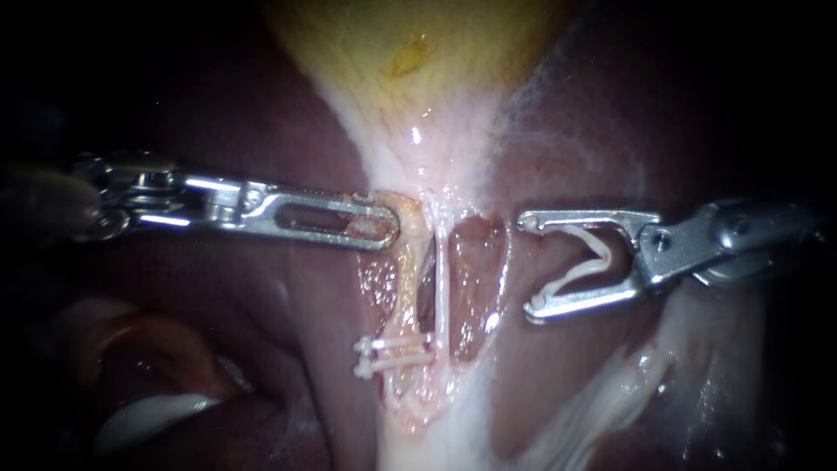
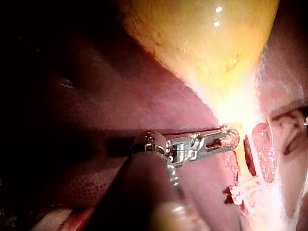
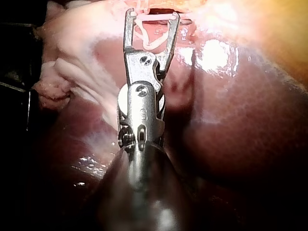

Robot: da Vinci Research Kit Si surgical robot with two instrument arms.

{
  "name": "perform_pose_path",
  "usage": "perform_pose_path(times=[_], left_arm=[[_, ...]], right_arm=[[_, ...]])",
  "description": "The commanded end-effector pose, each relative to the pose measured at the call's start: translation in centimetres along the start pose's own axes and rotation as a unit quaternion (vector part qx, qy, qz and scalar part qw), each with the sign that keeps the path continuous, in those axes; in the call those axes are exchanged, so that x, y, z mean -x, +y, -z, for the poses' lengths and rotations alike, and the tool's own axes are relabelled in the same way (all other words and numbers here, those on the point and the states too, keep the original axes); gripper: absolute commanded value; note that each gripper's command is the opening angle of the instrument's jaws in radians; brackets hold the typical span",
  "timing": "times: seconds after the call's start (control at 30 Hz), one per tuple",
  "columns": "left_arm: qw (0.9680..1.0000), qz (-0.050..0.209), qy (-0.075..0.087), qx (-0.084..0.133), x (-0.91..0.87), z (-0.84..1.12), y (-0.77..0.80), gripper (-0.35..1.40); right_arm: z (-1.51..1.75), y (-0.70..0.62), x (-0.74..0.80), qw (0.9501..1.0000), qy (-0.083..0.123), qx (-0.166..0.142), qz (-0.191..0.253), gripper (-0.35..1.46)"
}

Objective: Clipping third clip left tube

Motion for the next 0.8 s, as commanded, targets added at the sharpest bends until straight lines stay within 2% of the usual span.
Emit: perform_pose_path(times=[0.03,0.3,0.53,0.67,0.8], left_arm=[[1.0000,0.000,0.000,0.000,0.00,0.01,0.00,-0.35],[1.0000,0.002,0.006,-0.006,0.07,0.20,-0.05,-0.35],[0.9999,0.012,0.003,-0.005,0.15,0.46,-0.34,-0.35],[0.9999,0.009,0.001,-0.006,0.16,0.55,-0.50,-0.35],[1.0000,0.007,0.001,-0.006,0.14,0.59,-0.54,-0.35]], right_arm=[[0.00,0.00,0.00,1.0000,0.000,0.000,0.000,0.49],[0.00,0.00,0.00,1.0000,0.000,0.000,0.000,0.49],[-0.02,0.00,0.00,1.0000,0.000,-0.001,0.000,0.49],[-0.02,0.00,-0.01,1.0000,0.000,-0.001,0.000,0.49],[-0.03,0.00,-0.01,1.0000,0.001,-0.002,0.000,0.49]])
